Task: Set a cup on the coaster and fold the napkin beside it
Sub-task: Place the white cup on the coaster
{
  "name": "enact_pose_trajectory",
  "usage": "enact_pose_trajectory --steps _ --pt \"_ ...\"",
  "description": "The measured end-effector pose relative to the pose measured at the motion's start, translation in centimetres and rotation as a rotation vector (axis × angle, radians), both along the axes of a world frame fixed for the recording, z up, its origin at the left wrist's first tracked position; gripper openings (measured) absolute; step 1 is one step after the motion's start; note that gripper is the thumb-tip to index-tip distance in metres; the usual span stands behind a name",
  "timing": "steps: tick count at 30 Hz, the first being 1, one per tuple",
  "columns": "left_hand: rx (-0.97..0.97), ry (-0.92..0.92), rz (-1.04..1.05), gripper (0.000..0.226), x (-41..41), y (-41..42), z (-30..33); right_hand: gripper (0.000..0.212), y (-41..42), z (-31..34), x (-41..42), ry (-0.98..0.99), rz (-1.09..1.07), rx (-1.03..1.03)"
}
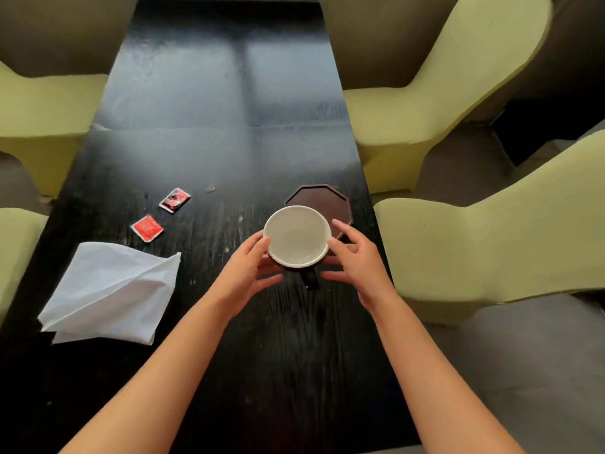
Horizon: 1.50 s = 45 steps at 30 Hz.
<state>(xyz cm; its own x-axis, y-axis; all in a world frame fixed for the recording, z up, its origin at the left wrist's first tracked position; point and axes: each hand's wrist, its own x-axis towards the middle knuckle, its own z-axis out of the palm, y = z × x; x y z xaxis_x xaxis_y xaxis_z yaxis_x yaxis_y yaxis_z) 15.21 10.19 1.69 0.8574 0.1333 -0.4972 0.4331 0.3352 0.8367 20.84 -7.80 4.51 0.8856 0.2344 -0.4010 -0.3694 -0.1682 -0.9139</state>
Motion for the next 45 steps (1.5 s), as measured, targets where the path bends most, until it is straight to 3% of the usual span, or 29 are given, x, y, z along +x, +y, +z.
enact_pose_trajectory --steps 9,17,20,23,33,38,45 --pt "0.141 0.013 -0.005 0.032 10.6 -1.9 -1.5 0.034 -1.7 -3.4 10.3 -0.021 0.061 -0.020" --pt "0.187 0.064 0.141 0.013 16.6 -2.2 -4.3 0.025 -1.6 -6.2 16.3 -0.034 0.042 -0.039" --pt "0.091 0.069 0.118 0.021 17.3 -2.0 -5.1 0.026 -1.2 -7.7 17.3 -0.038 -0.003 -0.036" --pt "0.025 0.069 0.058 0.035 17.4 -1.6 -6.1 0.045 -0.9 -8.8 17.4 -0.035 -0.015 -0.043" --pt "0.237 0.042 0.179 0.022 17.0 -2.3 -8.5 0.043 -1.1 -11.0 16.9 0.004 -0.023 -0.004" --pt "0.227 -0.018 0.216 0.023 17.0 -2.5 -8.9 0.041 -1.0 -11.3 17.2 -0.001 -0.019 0.018" --pt "0.264 0.049 0.186 0.025 16.5 -2.5 -9.9 0.042 -1.6 -12.2 16.7 0.020 0.018 0.006"
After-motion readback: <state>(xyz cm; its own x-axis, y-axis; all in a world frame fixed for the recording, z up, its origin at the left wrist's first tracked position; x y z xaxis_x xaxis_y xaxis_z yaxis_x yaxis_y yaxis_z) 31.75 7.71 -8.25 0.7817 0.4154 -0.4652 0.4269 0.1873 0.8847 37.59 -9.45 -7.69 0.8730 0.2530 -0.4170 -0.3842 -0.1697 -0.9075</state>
